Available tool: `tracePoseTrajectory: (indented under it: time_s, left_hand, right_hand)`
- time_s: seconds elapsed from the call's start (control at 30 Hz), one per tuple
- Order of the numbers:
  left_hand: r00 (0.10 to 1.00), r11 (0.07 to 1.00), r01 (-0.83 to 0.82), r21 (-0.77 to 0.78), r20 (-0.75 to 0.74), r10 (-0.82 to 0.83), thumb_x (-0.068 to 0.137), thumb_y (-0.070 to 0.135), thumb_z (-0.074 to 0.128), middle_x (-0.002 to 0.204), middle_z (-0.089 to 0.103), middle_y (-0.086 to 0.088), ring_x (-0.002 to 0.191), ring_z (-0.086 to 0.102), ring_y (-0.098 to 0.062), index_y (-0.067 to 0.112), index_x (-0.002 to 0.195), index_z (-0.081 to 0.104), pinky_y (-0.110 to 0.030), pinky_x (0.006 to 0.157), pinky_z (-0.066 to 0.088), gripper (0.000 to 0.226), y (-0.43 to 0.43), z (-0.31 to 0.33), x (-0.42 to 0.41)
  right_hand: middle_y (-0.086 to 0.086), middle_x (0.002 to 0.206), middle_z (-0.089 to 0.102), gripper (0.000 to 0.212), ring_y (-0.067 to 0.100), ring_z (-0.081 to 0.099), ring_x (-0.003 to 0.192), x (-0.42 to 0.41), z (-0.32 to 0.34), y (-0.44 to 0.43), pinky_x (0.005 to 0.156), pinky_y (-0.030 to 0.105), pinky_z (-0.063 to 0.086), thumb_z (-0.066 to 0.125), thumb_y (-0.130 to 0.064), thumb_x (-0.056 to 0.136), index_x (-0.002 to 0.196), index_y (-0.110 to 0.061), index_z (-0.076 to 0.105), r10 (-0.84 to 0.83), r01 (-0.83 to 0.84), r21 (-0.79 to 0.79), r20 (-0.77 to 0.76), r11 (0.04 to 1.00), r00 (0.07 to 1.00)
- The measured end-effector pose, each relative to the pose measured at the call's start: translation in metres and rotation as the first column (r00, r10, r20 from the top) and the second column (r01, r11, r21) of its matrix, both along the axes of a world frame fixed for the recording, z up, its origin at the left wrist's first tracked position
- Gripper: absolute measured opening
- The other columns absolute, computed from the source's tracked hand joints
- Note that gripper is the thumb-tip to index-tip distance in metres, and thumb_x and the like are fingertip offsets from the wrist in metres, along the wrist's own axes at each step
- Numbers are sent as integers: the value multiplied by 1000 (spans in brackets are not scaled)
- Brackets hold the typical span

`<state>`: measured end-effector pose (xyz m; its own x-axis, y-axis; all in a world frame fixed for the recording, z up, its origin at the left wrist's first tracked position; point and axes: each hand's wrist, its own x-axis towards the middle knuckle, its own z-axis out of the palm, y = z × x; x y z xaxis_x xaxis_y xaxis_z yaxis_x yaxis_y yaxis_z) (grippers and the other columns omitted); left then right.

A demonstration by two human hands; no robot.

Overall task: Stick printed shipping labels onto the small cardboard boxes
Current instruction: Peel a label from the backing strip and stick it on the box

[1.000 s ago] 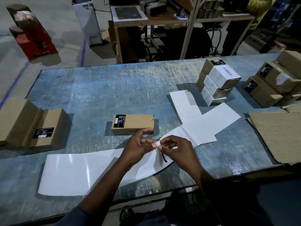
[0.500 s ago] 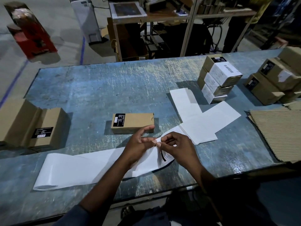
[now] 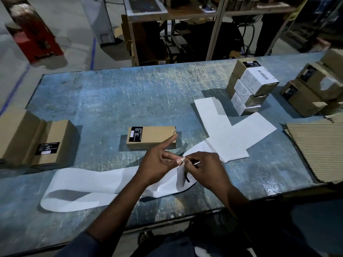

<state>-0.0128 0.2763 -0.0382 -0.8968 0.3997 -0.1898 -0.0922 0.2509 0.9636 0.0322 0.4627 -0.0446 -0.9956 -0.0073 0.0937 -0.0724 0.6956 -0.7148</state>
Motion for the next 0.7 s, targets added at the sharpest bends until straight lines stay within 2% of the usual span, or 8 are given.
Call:
tracePoseTrajectory:
  time_s: [0.1, 0.17, 0.27, 0.37, 0.47, 0.6, 0.7]
  left_hand:
    - [1000, 1000, -16, 19, 16, 16, 85, 13, 81, 94, 80, 3, 100, 74, -7, 34, 154, 40, -36, 104, 53, 83, 1, -1, 0]
    - [1000, 999, -21, 25, 9, 21, 86, 12, 81, 94, 80, 3, 102, 73, -7, 33, 154, 40, -36, 104, 52, 82, 0, -5, 0]
    - [999, 999, -40, 17, -6, 41, 87, 12, 79, 93, 80, 5, 102, 73, -6, 34, 153, 42, -29, 100, 51, 78, 0, -8, -1]
    - [995, 995, -94, -14, -30, 93, 87, 10, 78, 90, 80, 7, 95, 73, -3, 36, 149, 48, -21, 90, 53, 73, -2, -9, -2]
    - [987, 988, -138, -64, -92, 132, 89, 8, 75, 90, 78, 7, 93, 72, -1, 37, 138, 59, -18, 85, 53, 59, -8, -13, -5]
    - [971, 975, -174, -141, -190, 146, 90, 8, 72, 91, 76, 16, 89, 70, 1, 32, 112, 75, -16, 82, 53, 33, -13, -21, -5]
    - [954, 956, -178, -232, -279, 110, 92, 13, 71, 97, 75, 23, 91, 68, 5, 30, 105, 78, -19, 87, 54, 22, -15, -28, -3]
  right_hand:
    - [-2, 79, 74, 25, 13, 63, 67, -3, -5, 1, 64, 38, 54, 55, -33, 89, 84, -19, 75, 53, -46, 129, -48, 991, 997]
    - [-3, 79, 74, 28, 12, 64, 67, -4, -6, 1, 65, 37, 54, 53, -37, 87, 85, -20, 75, 27, -21, 121, -55, 992, 998]
    - [-9, 77, 75, 25, 5, 69, 71, -3, -5, -2, 68, 33, 58, 57, -38, 82, 84, -23, 77, -91, 91, -30, 11, 995, 996]
    - [-11, 73, 74, 10, 3, 70, 71, -5, -6, -3, 71, 31, 59, 67, -23, 83, 78, -21, 76, -169, 184, -151, 106, 971, 980]
    - [-4, 67, 74, 18, 13, 73, 69, -6, -4, -3, 74, 39, 62, 65, -7, 83, 71, -17, 74, -202, 262, -316, 210, 912, 957]
    - [6, 64, 74, 22, 20, 72, 66, -5, -2, 1, 74, 46, 61, 60, 0, 86, 71, -10, 74, -220, 333, -439, 288, 835, 932]
    - [13, 66, 72, 23, 29, 73, 68, -5, -5, 9, 74, 48, 60, 59, 2, 89, 70, -4, 71, -251, 389, -490, 324, 780, 912]
